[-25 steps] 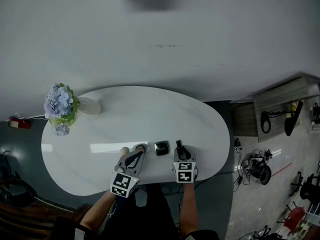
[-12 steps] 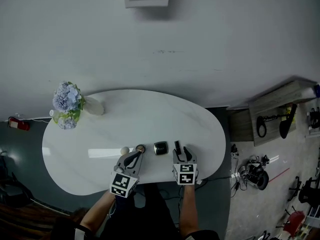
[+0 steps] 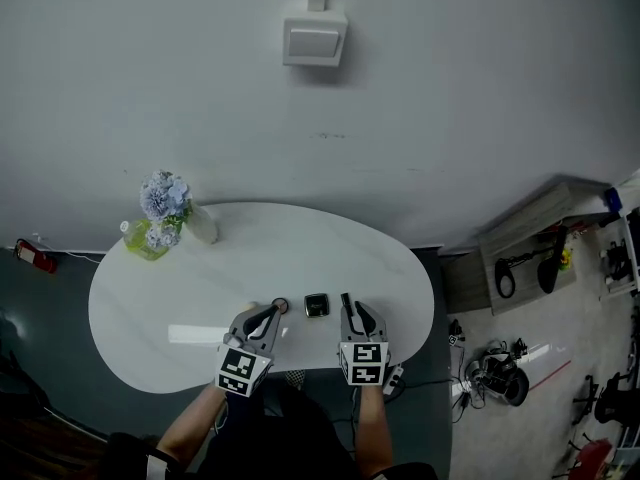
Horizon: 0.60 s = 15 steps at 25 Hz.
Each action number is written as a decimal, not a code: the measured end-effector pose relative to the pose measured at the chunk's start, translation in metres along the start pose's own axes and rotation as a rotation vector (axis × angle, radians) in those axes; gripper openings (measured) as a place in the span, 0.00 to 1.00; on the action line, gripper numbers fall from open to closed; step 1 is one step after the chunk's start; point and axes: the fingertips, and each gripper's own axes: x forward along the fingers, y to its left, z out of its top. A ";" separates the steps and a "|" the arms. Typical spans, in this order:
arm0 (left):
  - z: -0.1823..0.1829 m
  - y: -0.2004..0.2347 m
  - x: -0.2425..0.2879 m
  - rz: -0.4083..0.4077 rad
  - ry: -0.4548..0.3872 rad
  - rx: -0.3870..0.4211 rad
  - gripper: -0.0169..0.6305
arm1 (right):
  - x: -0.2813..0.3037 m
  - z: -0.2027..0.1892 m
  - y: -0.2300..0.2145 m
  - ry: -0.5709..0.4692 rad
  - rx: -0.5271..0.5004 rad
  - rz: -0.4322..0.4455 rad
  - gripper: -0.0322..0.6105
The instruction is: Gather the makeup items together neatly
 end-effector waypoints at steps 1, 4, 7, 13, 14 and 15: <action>0.005 -0.001 -0.005 0.006 -0.013 0.006 0.06 | -0.006 0.007 0.003 -0.020 -0.004 0.003 0.22; 0.022 -0.005 -0.020 0.024 -0.052 0.017 0.06 | -0.027 0.027 0.010 -0.086 0.002 -0.004 0.17; 0.036 -0.006 -0.036 0.045 -0.086 0.029 0.06 | -0.049 0.048 0.019 -0.158 0.010 -0.003 0.15; 0.062 -0.008 -0.064 0.080 -0.158 0.053 0.06 | -0.082 0.077 0.036 -0.260 0.000 0.024 0.11; 0.065 -0.009 -0.069 0.085 -0.171 0.059 0.06 | -0.088 0.079 0.039 -0.273 -0.002 0.032 0.11; 0.068 -0.011 -0.074 0.089 -0.182 0.063 0.06 | -0.093 0.081 0.043 -0.286 -0.004 0.039 0.11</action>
